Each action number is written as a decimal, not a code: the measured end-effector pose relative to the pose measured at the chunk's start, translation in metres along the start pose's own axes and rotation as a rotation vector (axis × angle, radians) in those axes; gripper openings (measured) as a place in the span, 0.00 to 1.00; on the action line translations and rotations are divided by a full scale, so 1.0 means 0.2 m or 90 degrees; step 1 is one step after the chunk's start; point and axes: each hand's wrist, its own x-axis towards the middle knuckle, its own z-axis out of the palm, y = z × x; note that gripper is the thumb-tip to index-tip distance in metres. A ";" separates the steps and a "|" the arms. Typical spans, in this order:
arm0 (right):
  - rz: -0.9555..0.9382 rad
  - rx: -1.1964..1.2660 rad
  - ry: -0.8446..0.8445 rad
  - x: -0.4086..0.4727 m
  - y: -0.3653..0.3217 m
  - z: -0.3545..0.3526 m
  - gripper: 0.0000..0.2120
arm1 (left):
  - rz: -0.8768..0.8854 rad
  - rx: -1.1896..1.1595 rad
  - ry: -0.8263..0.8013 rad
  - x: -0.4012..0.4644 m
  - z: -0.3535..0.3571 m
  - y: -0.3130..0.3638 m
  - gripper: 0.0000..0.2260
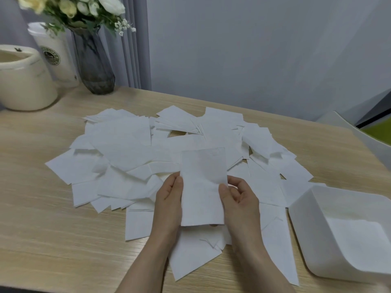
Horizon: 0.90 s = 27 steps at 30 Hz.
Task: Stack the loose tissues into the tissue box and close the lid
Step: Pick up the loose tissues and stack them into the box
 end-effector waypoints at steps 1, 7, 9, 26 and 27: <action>-0.001 0.001 0.001 0.00 0.00 0.00 0.05 | -0.004 -0.007 0.001 0.00 0.00 0.00 0.11; -0.011 0.008 0.008 -0.01 0.00 0.01 0.05 | -0.007 0.025 -0.001 0.00 0.00 0.01 0.14; -0.014 0.008 0.006 -0.01 0.00 0.02 0.05 | -0.008 0.040 -0.002 0.00 0.00 0.00 0.14; 0.002 0.013 0.001 0.01 0.03 -0.07 0.08 | 0.006 0.003 0.013 -0.01 -0.01 -0.01 0.10; 0.004 0.012 0.012 0.02 0.04 -0.10 0.09 | 0.009 0.000 0.025 0.00 -0.01 -0.01 0.09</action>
